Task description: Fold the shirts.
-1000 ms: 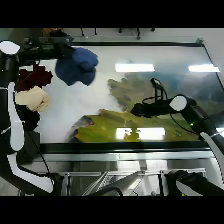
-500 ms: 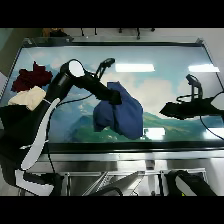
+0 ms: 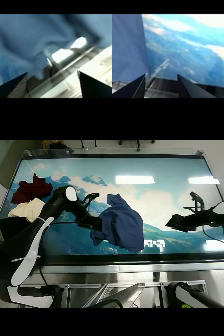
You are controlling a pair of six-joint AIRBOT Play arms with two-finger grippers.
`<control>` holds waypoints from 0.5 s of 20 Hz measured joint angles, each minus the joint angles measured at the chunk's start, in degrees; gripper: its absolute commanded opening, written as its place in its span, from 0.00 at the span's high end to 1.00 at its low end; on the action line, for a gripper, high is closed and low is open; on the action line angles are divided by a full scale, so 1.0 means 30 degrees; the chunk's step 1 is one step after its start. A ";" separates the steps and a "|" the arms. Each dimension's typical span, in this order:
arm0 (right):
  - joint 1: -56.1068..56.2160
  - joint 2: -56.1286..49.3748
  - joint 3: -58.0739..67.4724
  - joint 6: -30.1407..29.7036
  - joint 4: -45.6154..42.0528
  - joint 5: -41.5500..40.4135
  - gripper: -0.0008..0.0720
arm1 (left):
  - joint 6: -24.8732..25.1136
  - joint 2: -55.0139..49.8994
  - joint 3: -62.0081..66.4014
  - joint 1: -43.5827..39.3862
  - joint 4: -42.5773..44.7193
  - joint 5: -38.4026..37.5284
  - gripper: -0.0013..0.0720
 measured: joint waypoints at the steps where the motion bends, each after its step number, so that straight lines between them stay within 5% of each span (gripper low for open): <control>1: -0.0029 -0.0816 0.0000 -0.0612 0.0816 -0.0240 0.39 | 0.0000 0.0204 -0.1086 0.0561 0.0036 0.0423 0.04; 5: 0.0801 -0.4393 0.0007 -0.2871 0.3716 -0.1596 0.39 | 0.0423 0.0634 -0.4794 0.2404 -0.0707 0.2718 0.04; 10: 0.3810 -0.7978 0.0007 -0.4605 0.5785 -0.3905 0.39 | 0.2565 0.0750 -0.7380 0.2790 -0.5217 0.6819 0.04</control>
